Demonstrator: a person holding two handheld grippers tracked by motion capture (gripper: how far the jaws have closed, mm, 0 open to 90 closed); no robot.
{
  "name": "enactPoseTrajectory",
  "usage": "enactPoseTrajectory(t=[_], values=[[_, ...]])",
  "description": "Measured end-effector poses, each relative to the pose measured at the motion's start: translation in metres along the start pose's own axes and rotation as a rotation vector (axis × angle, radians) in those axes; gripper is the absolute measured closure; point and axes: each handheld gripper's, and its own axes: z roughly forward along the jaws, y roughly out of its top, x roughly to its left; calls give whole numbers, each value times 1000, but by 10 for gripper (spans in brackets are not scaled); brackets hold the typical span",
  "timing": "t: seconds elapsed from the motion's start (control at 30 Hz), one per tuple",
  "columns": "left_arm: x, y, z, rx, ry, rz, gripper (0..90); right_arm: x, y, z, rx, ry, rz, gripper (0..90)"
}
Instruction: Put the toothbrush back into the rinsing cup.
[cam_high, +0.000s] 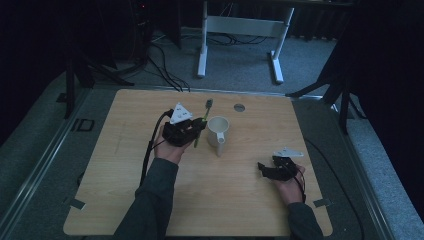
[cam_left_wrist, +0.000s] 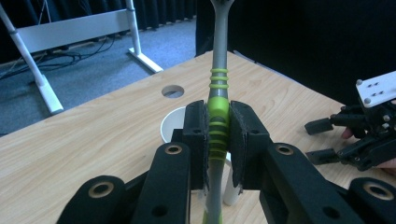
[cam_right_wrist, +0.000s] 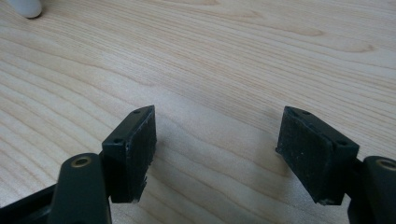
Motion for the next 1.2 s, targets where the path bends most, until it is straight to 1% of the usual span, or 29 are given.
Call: enactPoseTrajectory(t=[0.3, 0.5, 0.8, 0.9, 1.0, 1.2], values=[[-2, 0, 4, -12, -16, -3, 781, 0, 0, 0, 0, 0, 0, 278], [-1, 4, 5, -26, -21, -10, 780, 0, 0, 0, 0, 0, 0, 278], [-1, 11, 8, -31, -33, -9, 780, 0, 0, 0, 0, 0, 0, 278], [-2, 12, 9, -41, -22, -10, 780, 0, 0, 0, 0, 1, 0, 278], [0, 13, 10, -51, -15, -25, 781, 0, 0, 0, 0, 1, 0, 278], [1, 13, 12, -67, -5, -37, 780, 0, 0, 0, 0, 0, -1, 278]])
